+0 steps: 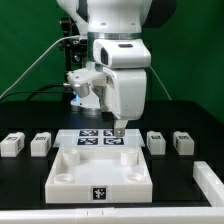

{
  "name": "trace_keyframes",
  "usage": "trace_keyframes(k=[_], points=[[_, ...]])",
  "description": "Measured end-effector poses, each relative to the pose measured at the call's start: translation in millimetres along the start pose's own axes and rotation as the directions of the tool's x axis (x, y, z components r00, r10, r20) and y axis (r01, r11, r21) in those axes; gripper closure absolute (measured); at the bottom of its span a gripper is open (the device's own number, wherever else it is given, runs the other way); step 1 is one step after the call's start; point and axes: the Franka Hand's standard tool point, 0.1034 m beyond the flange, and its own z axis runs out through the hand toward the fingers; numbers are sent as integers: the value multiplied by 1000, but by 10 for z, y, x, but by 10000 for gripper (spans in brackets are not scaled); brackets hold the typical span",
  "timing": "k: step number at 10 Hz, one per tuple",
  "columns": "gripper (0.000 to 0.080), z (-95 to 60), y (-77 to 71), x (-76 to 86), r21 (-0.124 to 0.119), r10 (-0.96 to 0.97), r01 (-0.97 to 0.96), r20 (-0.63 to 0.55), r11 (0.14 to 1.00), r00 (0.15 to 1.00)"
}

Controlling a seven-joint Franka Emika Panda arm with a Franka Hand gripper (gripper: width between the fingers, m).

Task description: Assemble one leg

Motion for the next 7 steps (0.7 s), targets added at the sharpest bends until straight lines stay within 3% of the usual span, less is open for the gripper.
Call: trace_keyframes(k=[3, 4, 6, 7], points=[[150, 35, -30, -16, 5, 6, -6, -2, 1000, 1000], [150, 160, -141, -53, 11, 34, -34, -7, 999, 999], [150, 460, -362, -84, 86, 104, -102, -24, 991, 994], [150, 585, -403, -99, 100, 116, -113, -31, 989, 993]])
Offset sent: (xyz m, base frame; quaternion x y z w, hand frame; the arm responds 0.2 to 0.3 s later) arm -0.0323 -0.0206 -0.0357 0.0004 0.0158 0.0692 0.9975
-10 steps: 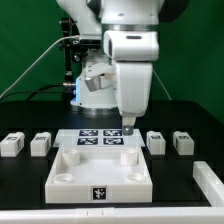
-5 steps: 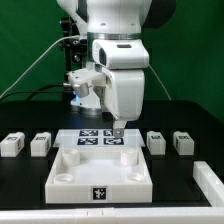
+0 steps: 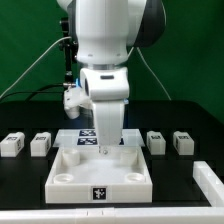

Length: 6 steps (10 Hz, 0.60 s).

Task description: Assemble one leg

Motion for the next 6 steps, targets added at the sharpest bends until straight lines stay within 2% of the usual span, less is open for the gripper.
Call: trace_keyframes(k=[1, 3, 4, 5, 6], points=[[150, 103, -25, -22, 13, 7, -7, -6, 1000, 1000], [150, 170, -10, -20, -10, 7, -8, -10, 1000, 1000], [150, 170, -10, -23, -10, 8, -8, -10, 1000, 1000], [278, 170, -11, -23, -10, 8, -8, -10, 1000, 1000], [278, 170, -11, -23, -10, 8, -8, -10, 1000, 1000]])
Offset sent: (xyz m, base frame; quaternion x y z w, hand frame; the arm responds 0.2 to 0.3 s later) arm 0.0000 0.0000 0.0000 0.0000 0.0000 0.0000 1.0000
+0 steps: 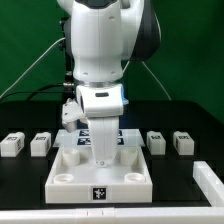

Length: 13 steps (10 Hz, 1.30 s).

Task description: Assemble one leg

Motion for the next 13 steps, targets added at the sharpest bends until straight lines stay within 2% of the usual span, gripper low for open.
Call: trace_keyframes(k=[2, 3, 4, 11, 12, 13], points=[[564, 1, 0, -1, 0, 0, 0, 0, 1000, 1000], [564, 1, -1, -1, 0, 0, 0, 0, 1000, 1000], [724, -14, 20, -5, -8, 1, -1, 1, 1000, 1000], [730, -17, 26, -8, -11, 2, -2, 1, 1000, 1000], [730, -18, 42, 0, -11, 0, 0, 0, 1000, 1000], [729, -31, 152, 40, -19, -9, 9, -2, 1000, 1000]])
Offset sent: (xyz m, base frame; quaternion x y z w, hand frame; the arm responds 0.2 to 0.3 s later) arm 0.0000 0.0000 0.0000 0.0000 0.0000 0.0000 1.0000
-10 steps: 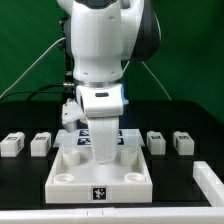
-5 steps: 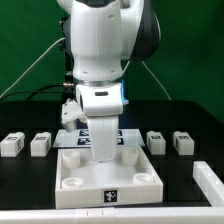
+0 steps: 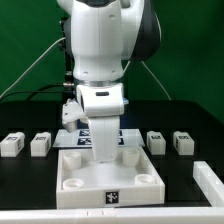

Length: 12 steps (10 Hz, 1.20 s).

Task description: Assemble one leg

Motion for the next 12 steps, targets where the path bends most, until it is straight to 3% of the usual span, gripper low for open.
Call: trace_keyframes(k=[3, 5, 8, 12], points=[[730, -46, 467, 389, -26, 31, -31, -19, 999, 999], [729, -32, 498, 563, 22, 92, -92, -22, 996, 995], [728, -68, 513, 754, 60, 99, -98, -21, 993, 995], [719, -68, 508, 750, 62, 104, -103, -20, 993, 994]])
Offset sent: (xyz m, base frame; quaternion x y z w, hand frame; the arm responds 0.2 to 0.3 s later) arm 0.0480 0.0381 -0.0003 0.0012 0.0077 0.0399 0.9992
